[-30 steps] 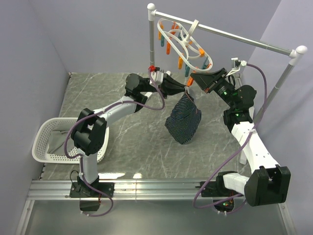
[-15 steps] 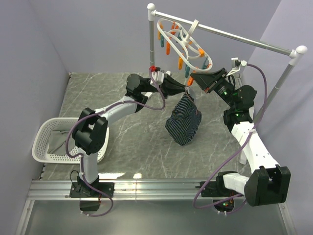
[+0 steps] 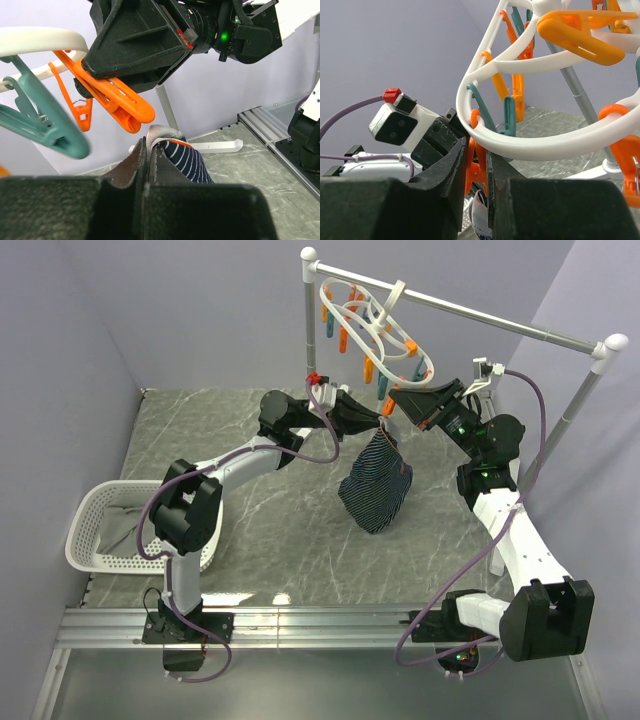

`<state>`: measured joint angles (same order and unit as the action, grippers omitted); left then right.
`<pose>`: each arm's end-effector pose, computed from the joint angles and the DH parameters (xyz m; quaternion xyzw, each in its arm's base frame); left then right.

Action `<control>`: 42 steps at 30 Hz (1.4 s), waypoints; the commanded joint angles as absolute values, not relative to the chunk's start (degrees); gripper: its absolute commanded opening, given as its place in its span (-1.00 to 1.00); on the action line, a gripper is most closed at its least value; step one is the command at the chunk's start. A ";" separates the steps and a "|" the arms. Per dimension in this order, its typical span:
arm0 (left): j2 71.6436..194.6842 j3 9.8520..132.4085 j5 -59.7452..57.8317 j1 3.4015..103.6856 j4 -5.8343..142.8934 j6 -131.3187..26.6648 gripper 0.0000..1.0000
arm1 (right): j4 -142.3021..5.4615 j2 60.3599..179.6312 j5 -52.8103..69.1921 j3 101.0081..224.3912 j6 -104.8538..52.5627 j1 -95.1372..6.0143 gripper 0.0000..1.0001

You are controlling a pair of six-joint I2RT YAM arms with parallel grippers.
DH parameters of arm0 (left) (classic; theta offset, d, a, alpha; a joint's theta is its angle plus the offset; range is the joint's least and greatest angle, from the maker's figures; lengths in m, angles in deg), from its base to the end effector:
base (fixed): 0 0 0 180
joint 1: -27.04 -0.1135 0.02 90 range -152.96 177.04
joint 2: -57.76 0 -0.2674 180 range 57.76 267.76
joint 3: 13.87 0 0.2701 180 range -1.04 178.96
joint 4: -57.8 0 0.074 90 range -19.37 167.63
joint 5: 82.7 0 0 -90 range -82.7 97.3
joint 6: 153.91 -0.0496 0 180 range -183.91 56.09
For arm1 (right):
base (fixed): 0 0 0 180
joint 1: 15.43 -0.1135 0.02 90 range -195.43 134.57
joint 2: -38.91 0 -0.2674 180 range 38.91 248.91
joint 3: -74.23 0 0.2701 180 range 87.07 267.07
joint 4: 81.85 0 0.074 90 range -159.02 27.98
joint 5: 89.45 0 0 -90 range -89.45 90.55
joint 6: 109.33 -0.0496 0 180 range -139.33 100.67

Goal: Clip the underwear to the hanger

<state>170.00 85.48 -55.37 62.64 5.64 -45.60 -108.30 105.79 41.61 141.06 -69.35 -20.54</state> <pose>0.3479 -0.3033 0.3620 0.5196 0.2911 -0.5484 0.5870 0.2809 0.0578 0.4087 -0.0870 0.5699 0.5321 0.6200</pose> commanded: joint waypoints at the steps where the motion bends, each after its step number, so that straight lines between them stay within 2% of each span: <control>1: 169.99 88.26 -55.53 62.55 2.61 -44.13 -1.00 | -110.85 104.92 45.20 142.00 -68.55 -21.15 -1.00; 20: 169.73 89.57 -54.66 62.38 1.46 -42.11 -1.00 | -111.38 105.27 46.34 141.65 -68.73 -21.06 -1.00; 42: 171.84 93.97 -48.69 60.88 7.69 -36.66 -1.00 | -109.98 104.75 46.34 142.09 -66.80 -21.15 -1.00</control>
<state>172.50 90.81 -51.57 61.17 8.22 -38.87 -109.46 105.79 42.44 141.06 -68.35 -20.32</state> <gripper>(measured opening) 0.033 0.225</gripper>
